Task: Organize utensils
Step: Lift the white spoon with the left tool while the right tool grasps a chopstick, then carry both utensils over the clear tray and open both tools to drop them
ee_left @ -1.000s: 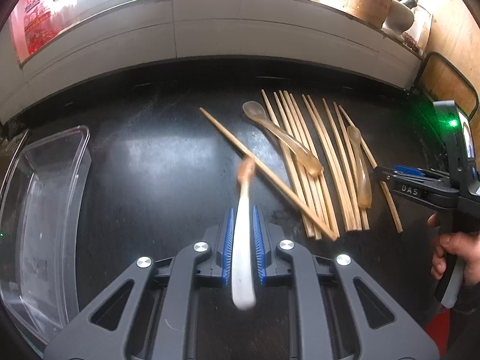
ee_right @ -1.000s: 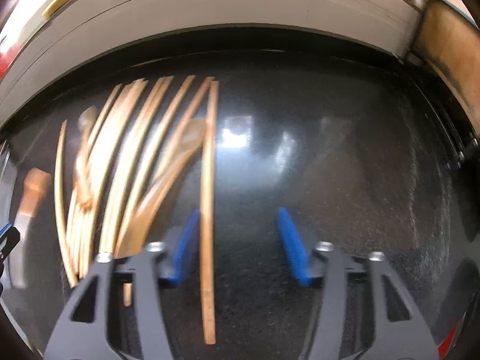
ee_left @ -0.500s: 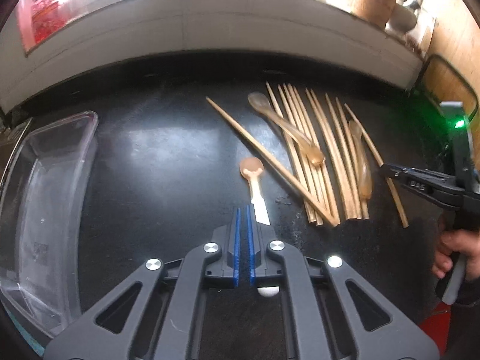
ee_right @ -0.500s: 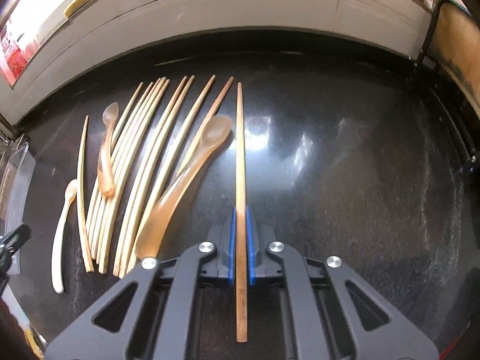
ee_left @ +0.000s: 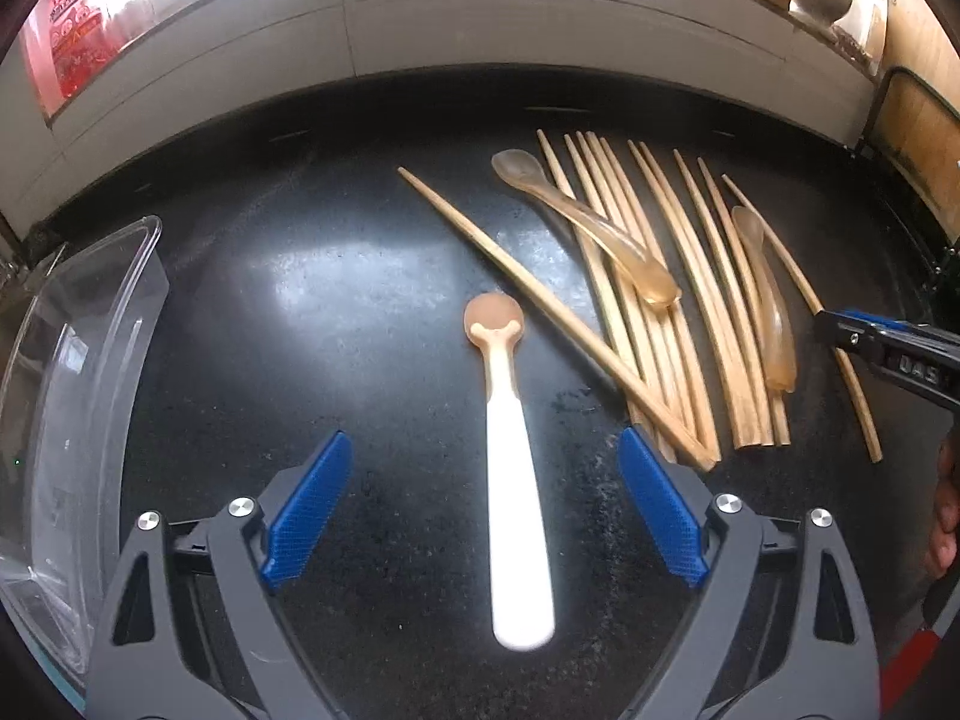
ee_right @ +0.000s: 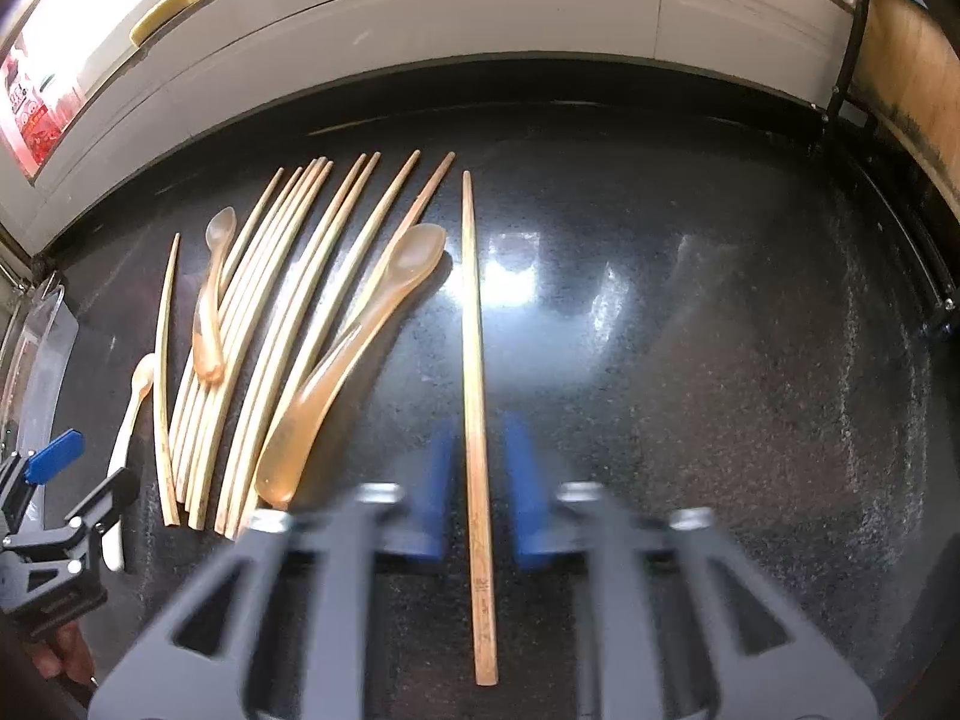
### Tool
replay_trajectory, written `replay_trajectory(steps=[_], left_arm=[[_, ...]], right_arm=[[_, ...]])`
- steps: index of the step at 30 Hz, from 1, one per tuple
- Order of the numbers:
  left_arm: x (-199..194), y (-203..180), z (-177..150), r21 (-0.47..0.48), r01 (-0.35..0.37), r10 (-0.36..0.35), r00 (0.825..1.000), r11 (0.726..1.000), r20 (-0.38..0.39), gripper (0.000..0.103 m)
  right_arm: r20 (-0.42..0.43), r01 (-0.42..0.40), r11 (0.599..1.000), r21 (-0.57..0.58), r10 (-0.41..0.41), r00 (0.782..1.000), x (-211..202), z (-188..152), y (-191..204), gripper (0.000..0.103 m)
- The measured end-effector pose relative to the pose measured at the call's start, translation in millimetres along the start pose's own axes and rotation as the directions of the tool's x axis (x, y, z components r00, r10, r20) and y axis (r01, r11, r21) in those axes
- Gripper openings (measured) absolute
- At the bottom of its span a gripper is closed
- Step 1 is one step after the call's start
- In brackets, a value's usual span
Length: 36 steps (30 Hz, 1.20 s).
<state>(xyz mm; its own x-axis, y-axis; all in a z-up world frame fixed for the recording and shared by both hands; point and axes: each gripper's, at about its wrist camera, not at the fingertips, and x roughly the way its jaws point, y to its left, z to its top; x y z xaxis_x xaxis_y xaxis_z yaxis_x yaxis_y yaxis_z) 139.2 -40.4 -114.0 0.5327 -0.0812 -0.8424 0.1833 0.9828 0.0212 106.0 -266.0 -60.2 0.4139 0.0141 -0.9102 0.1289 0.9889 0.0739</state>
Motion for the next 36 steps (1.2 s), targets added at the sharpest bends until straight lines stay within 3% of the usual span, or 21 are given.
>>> replay_trajectory(steps=[1, 6, 10, 12, 14, 16, 17, 26, 31, 36], left_arm=[[2, 0, 0, 0.003, -0.005, 0.005, 1.000, 1.000, -0.003, 0.088], [8, 6, -3, 0.001, -0.005, 0.005, 1.000, 1.000, 0.012, 0.088], [8, 5, -2, 0.005, -0.006, 0.006, 0.999, 1.000, 0.043, 0.087], [6, 4, -3, 0.012, -0.005, 0.004, 0.998, 1.000, 0.056, 0.076], [2, 3, -2, 0.009, -0.012, 0.012, 0.998, 1.000, 0.060, 0.048], [1, 0, 0, 0.012, -0.018, 0.017, 0.999, 1.000, 0.051, 0.028], [1, -1, 0, 0.018, -0.016, 0.015, 0.999, 1.000, 0.048, 0.015], [-10, 2, 4, 0.003, -0.005, 0.005, 0.999, 1.000, 0.045, 0.013], [-46, 19, 10, -0.029, 0.004, -0.001, 0.997, 1.000, 0.081, 0.013], [-91, 53, 11, -0.073, -0.004, 0.012, 0.993, 0.997, 0.116, 0.013]], right_arm=[[0.016, 0.010, 1.000, -0.008, -0.010, 1.000, 2, 2, 2, 0.079], [0.003, 0.063, 0.997, -0.036, -0.063, 0.998, 9, -1, 1, 0.072], [0.025, 0.057, 0.997, -0.052, -0.055, 0.998, 5, -5, 0, 0.064], [0.031, 0.049, 0.997, -0.061, -0.047, 0.998, 3, -7, 1, 0.051], [0.028, 0.041, 0.997, -0.065, -0.039, 0.999, -1, -9, 2, 0.019], [0.018, 0.037, 0.997, -0.067, -0.036, 0.999, -2, -10, 4, 0.008], [0.018, 0.039, 0.998, -0.059, -0.038, 0.999, -3, -10, 4, 0.008], [0.034, 0.028, 1.000, -0.005, -0.028, 0.999, -14, -3, 9, 0.007], [0.065, -0.054, 0.999, 0.006, 0.053, 0.996, -46, -3, 21, 0.007], [0.081, -0.180, 0.981, -0.079, 0.186, 0.979, -80, -1, 80, 0.007]])
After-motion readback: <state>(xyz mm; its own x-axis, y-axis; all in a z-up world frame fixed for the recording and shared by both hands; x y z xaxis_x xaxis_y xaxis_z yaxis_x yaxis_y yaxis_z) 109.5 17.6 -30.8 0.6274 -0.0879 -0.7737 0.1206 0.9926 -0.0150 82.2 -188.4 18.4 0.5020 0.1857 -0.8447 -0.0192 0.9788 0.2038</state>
